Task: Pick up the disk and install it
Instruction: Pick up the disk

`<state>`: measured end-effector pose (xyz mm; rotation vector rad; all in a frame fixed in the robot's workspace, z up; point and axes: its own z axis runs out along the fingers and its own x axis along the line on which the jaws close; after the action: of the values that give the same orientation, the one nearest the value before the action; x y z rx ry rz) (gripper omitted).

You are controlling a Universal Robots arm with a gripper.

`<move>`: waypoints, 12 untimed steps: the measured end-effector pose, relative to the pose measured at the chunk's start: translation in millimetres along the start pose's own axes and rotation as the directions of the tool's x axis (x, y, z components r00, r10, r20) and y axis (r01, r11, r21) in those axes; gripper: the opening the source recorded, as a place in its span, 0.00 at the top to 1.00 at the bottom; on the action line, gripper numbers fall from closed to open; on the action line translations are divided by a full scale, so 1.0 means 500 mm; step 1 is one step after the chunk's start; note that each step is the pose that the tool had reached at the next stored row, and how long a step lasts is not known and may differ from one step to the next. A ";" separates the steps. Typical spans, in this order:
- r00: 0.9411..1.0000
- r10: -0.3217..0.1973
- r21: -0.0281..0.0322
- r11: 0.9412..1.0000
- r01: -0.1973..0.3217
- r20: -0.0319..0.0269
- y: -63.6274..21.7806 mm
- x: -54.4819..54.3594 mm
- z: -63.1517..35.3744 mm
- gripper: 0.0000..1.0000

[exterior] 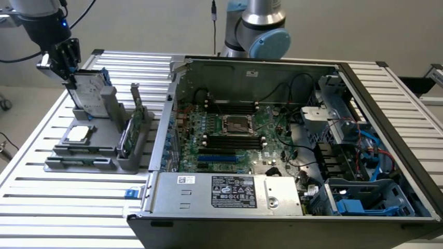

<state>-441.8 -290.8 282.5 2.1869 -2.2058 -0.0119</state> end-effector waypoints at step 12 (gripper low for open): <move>1.000 0.000 0.000 1.000 0.000 0.000 0.001 0.000 -0.023 0.67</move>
<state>-441.8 -290.8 294.1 2.1868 -2.2059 -0.0119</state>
